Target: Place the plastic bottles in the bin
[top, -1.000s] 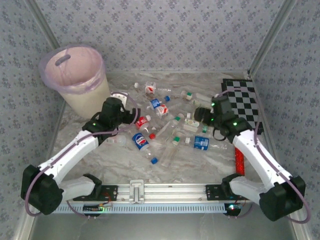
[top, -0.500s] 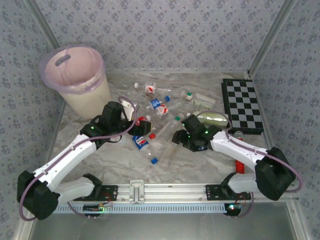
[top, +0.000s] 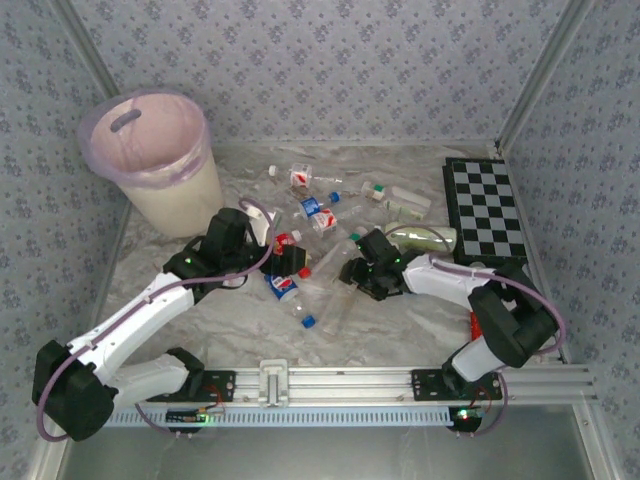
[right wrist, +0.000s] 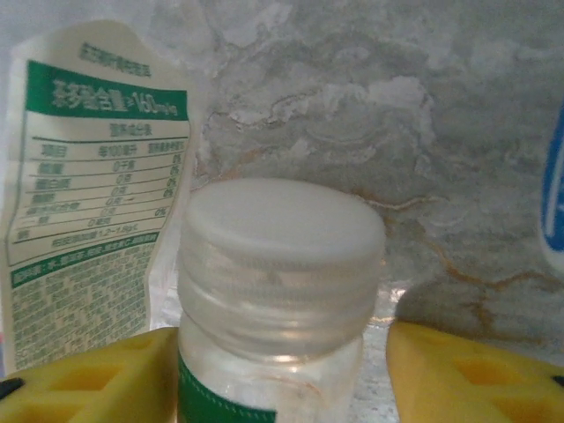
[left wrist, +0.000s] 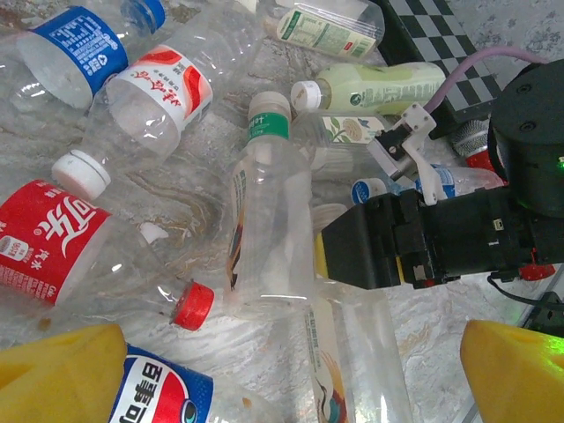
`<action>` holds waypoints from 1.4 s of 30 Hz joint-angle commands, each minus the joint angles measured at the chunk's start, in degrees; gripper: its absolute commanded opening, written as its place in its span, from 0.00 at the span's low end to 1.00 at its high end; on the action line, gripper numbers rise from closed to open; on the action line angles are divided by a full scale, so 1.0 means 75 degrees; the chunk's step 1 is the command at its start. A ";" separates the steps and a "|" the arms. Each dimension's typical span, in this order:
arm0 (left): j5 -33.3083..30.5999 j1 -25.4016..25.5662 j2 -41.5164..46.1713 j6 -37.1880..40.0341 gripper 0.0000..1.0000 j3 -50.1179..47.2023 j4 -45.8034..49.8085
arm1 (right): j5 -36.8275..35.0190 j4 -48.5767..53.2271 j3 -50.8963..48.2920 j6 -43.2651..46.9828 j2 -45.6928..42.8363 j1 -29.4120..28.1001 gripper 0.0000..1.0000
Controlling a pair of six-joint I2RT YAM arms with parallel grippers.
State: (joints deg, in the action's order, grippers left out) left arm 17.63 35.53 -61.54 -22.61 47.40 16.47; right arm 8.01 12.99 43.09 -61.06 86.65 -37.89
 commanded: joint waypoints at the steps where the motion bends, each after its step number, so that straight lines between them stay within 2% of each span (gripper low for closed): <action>1: 0.0204 0.0088 0.0049 -0.0044 0.98 0.0157 -0.0189 | -0.0077 0.0043 0.0068 -0.0024 -0.0154 -0.0034 0.49; 3: 0.0222 0.0113 0.0060 -0.0015 0.99 0.0239 -0.0159 | -0.0162 0.0326 0.0152 0.0106 -0.0442 -0.0034 0.41; 7: 0.0395 0.0147 0.0043 -0.0099 0.99 0.0478 -0.0235 | -0.0352 0.1500 0.0698 0.0662 -0.1312 0.0057 0.39; 10: 0.1283 0.0210 -0.0144 -0.0420 0.99 0.0504 -0.0854 | -0.0365 0.2109 0.1191 0.1555 -0.1909 0.0364 0.36; 12: 0.1811 0.0419 -0.0463 -0.0704 0.99 0.0465 -0.1494 | 0.0018 0.2064 0.1373 0.2289 -0.2143 0.0794 0.33; 14: 0.2075 0.0757 -0.0871 -0.0762 0.99 0.0557 -0.1937 | 0.0859 0.1938 0.1535 0.2784 -0.2170 0.1378 0.30; 16: 0.2088 0.1123 -0.1340 -0.0700 0.99 0.0807 -0.2166 | 0.1593 0.1883 0.1768 0.3159 -0.2112 0.1826 0.28; 20: 0.2195 0.1548 -0.2212 -0.1079 0.99 0.1195 -0.2990 | 0.1932 0.2067 0.2317 0.3846 -0.1879 0.1964 0.26; 23: 0.2161 0.1603 -0.2967 -0.1719 0.99 0.1469 -0.3583 | 0.2230 0.1828 0.2425 0.3863 -0.1767 0.1995 0.23; 27: 0.1942 0.1632 -0.3476 -0.1993 0.99 0.1618 -0.4032 | 0.2566 0.1356 0.2405 0.3678 -0.1780 0.1996 0.23; 30: 0.1819 0.1633 -0.3691 -0.1868 0.99 0.1859 -0.3613 | 0.2799 0.1218 0.2443 0.3629 -0.1787 0.2011 0.23; 32: 0.1786 0.1636 -0.3760 -0.1835 0.93 0.1893 -0.3570 | 0.2853 0.1175 0.2471 0.3630 -0.1796 0.2023 0.22; 36: 0.1833 0.1638 -0.3703 -0.2045 0.69 0.1763 -0.3967 | 0.2729 0.1224 0.2481 0.3666 -0.1782 0.2050 0.23; 39: 0.1810 0.1635 -0.3620 -0.1871 0.59 0.1870 -0.3678 | 0.2668 0.1163 0.2516 0.3688 -0.1740 0.2057 0.25; 41: 0.1804 0.1634 -0.3599 -0.1674 0.55 0.2046 -0.3344 | 0.2664 0.1191 0.2580 0.3750 -0.1684 0.2094 0.34; 42: 0.1798 0.1638 -0.3599 -0.1591 0.55 0.2128 -0.3213 | 0.2642 0.1223 0.2625 0.3802 -0.1666 0.2120 0.43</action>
State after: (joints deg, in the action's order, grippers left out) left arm 29.87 47.27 -89.91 -37.43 60.18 -8.71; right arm 27.46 22.57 60.18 -33.82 73.30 -22.57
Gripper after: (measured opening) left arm 0.582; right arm 0.409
